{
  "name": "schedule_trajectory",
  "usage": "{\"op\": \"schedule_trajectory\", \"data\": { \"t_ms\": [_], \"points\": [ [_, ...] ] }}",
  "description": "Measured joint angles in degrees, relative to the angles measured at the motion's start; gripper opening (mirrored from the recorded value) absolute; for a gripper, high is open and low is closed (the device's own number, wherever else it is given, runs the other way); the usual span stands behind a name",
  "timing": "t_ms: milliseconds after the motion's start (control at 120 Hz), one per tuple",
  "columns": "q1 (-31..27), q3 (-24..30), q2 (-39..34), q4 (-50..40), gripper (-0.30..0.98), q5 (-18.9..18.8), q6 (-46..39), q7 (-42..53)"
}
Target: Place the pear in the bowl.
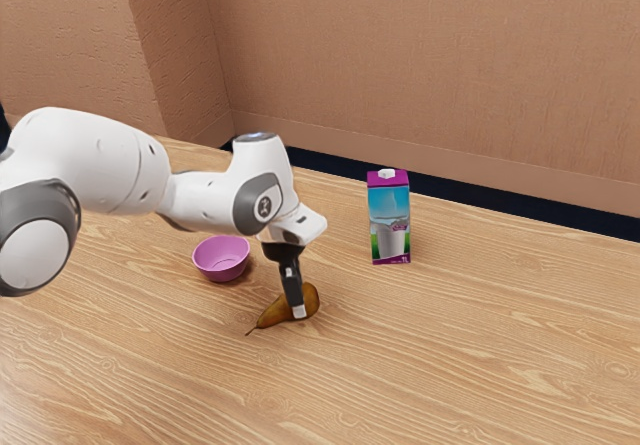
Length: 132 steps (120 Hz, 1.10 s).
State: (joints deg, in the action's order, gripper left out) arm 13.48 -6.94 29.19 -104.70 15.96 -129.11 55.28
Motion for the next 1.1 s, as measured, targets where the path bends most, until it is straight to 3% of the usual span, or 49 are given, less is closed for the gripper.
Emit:
{"op": "schedule_trajectory", "data": {
  "t_ms": [400, 558, 792, 967, 1100],
  "points": [
    [0.1, 0.2, 0.4, 0.4, 0.68, -0.2, -1.4, -3.3],
    [0.1, 0.2, 0.4, 0.4, 0.48, -0.3, -2.0, -4.1],
    [0.1, 0.2, -0.1, 0.3, 0.32, -1.0, -2.6, -5.3],
    [0.1, -0.6, -2.5, 1.3, 0.21, -4.1, -2.0, -6.7],
    [0.0, -6.0, -3.9, 4.1, 0.08, -8.1, 0.7, -8.3]
  ]
}}
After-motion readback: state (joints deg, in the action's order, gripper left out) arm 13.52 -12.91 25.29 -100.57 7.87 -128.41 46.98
